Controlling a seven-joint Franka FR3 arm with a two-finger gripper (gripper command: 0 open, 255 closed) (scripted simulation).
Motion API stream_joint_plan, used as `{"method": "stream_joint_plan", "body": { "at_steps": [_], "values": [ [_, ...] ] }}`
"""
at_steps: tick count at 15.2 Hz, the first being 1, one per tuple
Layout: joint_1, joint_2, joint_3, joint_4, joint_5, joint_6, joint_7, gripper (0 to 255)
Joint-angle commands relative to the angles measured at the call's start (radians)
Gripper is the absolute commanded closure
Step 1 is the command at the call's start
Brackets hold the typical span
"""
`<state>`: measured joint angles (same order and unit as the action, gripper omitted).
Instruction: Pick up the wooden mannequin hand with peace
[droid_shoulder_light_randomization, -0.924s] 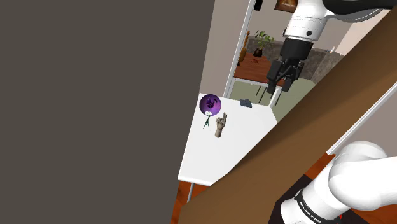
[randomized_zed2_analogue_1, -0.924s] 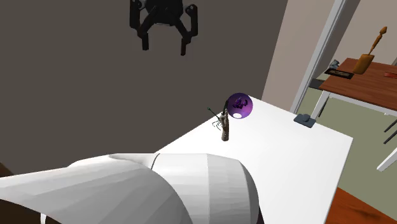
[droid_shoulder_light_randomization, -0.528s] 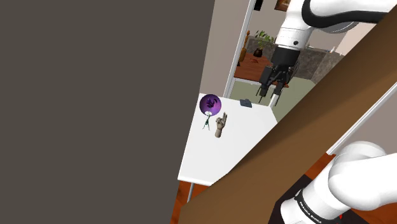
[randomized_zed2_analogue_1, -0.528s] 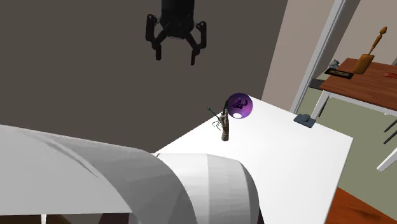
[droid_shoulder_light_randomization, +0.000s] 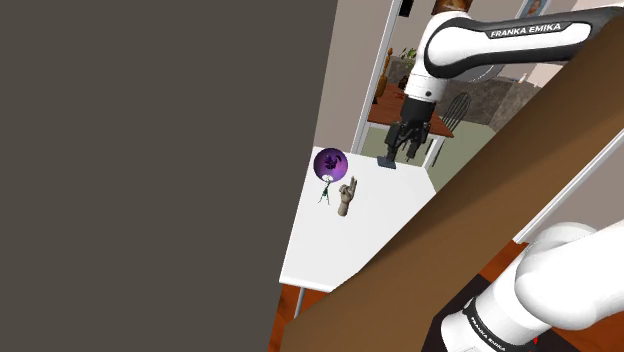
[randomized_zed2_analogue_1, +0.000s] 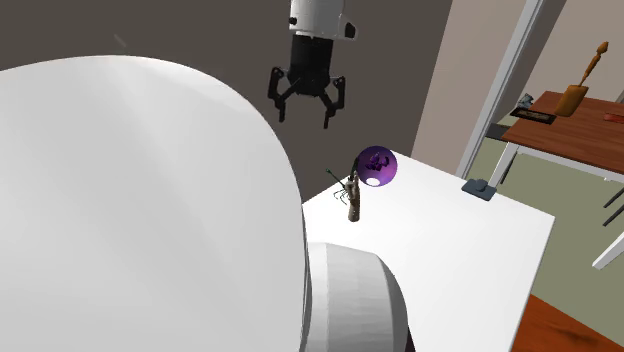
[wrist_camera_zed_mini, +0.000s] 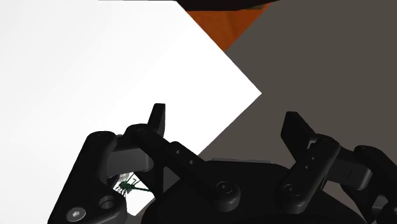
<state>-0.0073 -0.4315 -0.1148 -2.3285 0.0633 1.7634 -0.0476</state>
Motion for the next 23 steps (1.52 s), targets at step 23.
{"method": "stream_joint_plan", "body": {
  "at_steps": [23],
  "values": [
    [-0.101,0.907,-0.087,0.496,0.145,0.318,-0.351,0]
  ]
}}
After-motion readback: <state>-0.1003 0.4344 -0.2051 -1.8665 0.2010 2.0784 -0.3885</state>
